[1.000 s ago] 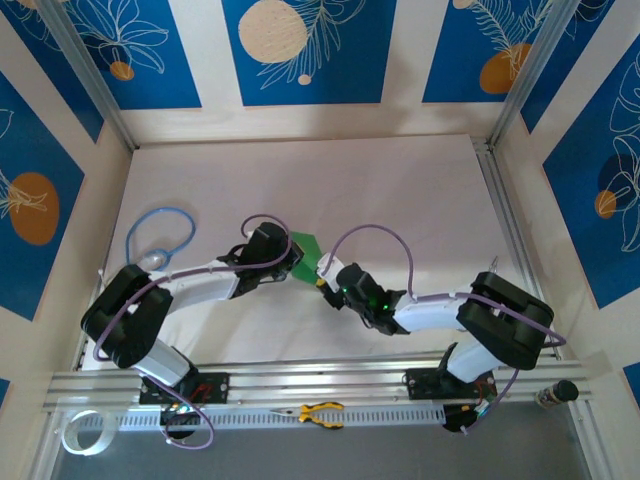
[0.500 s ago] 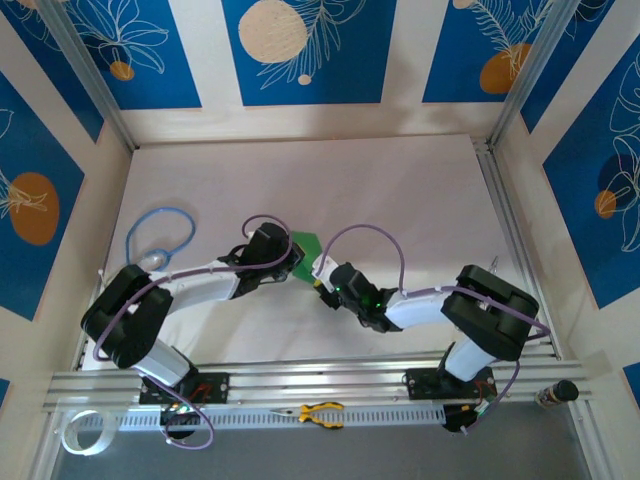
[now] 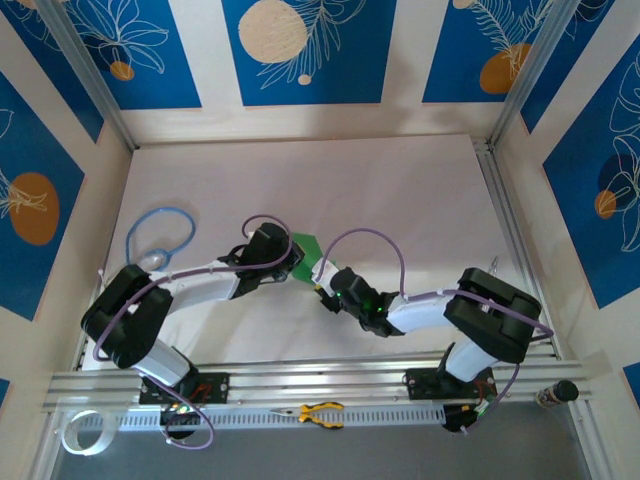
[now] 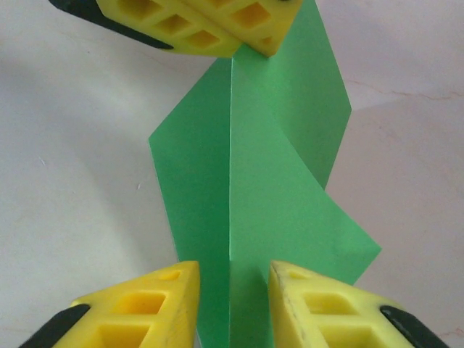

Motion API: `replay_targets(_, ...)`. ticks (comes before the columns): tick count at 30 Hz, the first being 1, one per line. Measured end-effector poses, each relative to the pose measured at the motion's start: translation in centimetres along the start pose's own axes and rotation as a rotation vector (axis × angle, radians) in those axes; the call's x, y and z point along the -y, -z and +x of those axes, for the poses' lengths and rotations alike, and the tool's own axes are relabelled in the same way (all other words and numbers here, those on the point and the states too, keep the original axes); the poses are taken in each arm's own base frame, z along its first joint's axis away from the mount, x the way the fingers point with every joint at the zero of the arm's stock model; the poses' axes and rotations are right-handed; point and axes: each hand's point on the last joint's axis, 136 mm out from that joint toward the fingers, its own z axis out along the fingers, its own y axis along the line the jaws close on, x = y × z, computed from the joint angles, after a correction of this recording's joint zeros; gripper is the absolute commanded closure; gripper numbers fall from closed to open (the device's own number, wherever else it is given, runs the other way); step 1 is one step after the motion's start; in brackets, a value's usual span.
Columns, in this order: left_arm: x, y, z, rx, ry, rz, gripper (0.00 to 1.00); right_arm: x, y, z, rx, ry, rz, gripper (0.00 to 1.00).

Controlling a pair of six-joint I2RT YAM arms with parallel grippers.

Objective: Fold a paper plane with a square sheet of paper (pick it up from the middle)
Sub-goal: Fourth fold the wing at the center of the table.

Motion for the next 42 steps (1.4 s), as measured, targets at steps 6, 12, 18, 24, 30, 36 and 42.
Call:
replay_targets(6, 0.0, 0.0, 0.0, 0.0, 0.0, 0.0, 0.95, 0.5, -0.5, 0.3, -0.021, -0.019, 0.014, 0.76)
replay_targets(12, 0.0, 0.0, 0.0, 0.0, 0.0, 0.0, 0.88, 0.6, -0.5, 0.6, -0.03, -0.044, 0.009, 0.86)
replay_targets(18, -0.1, 0.0, 0.0, 0.0, -0.002, -0.004, 0.7, 0.4, -0.6, 0.6, -0.031, -0.061, -0.013, 0.91)
replay_targets(24, -1.0, 0.0, -0.4, 0.0, -0.024, -0.037, 0.61, 0.3, -0.6, 0.7, -0.033, -0.078, -0.032, 0.92)
replay_targets(30, -1.1, -0.3, -1.2, -0.018, -0.02, -0.042, 0.63, 0.1, -0.7, 0.7, -0.033, -0.098, -0.053, 0.93)
replay_targets(36, -1.4, -0.7, -1.1, -0.045, -0.025, -0.047, 0.78, -0.1, -0.7, 0.7, -0.033, -0.107, -0.071, 0.91)
replay_targets(42, -1.1, -0.7, -1.0, -0.057, -0.033, -0.042, 0.86, -0.3, -0.7, 1.1, -0.065, -0.132, -0.09, 0.89)
